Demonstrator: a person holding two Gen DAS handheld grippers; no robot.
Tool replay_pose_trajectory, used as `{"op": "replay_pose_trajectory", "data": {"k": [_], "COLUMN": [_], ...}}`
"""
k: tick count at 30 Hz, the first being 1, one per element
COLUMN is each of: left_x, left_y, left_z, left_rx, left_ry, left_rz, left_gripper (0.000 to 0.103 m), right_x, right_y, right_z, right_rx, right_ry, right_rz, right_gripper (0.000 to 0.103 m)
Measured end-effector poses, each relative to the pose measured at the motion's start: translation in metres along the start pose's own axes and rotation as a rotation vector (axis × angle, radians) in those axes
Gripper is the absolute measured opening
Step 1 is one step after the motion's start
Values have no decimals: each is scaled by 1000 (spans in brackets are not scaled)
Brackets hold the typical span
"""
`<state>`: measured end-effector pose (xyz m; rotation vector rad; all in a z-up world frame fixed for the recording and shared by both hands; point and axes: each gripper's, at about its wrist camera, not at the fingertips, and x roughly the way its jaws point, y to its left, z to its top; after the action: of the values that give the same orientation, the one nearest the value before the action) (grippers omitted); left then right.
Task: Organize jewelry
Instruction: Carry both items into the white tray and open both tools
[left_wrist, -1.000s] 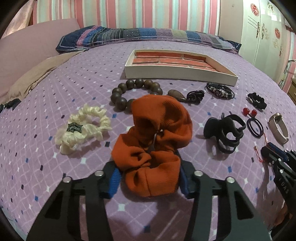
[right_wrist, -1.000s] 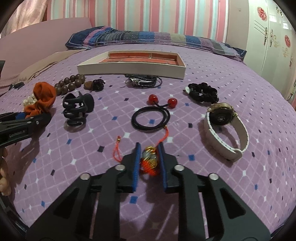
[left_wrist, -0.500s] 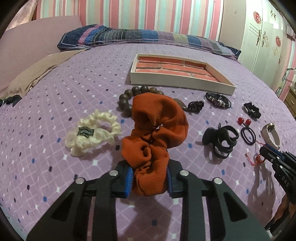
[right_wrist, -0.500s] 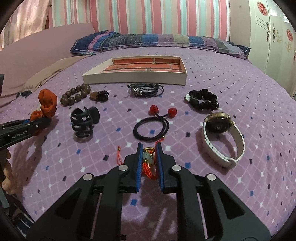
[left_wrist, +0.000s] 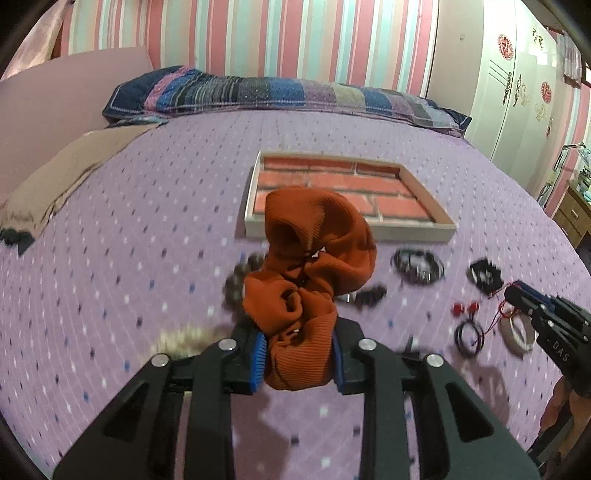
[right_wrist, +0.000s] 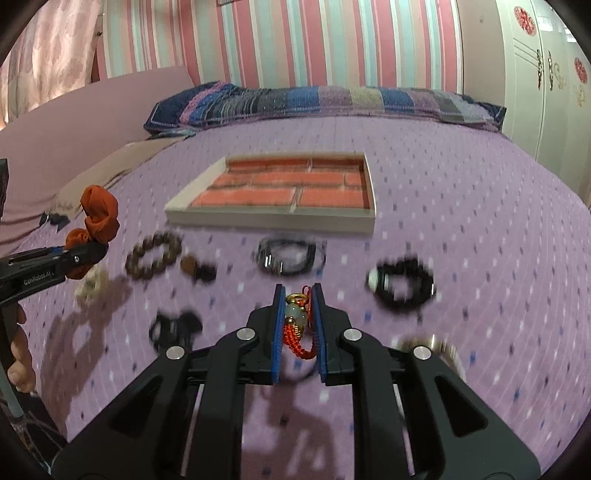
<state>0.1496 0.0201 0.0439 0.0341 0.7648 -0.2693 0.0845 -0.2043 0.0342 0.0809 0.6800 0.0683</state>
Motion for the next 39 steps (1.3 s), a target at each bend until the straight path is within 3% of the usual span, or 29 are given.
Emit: {"op": "replay_pose_trajectory", "data": {"k": [9, 16, 22, 32, 39], "left_x": [57, 135, 219, 311, 325], "left_y": [-12, -12, -5, 3, 5], "left_z": [84, 132, 165, 197, 198], "left_rx": [40, 4, -16, -22, -15], "left_ry": [7, 86, 208, 325, 320], "left_rz": [-4, -38, -34, 19, 40], "left_gripper": [28, 28, 27, 28, 31], "right_x": [63, 153, 235, 315, 342], "right_y": [-13, -36, -59, -80, -84], "right_z": [90, 148, 187, 208, 204], "right_rx": [-36, -9, 28, 51, 61], "right_ry": [-22, 44, 138, 261, 345], "right_rz": [-23, -62, -106, -156, -157], "right_gripper": [15, 15, 15, 15, 15]}}
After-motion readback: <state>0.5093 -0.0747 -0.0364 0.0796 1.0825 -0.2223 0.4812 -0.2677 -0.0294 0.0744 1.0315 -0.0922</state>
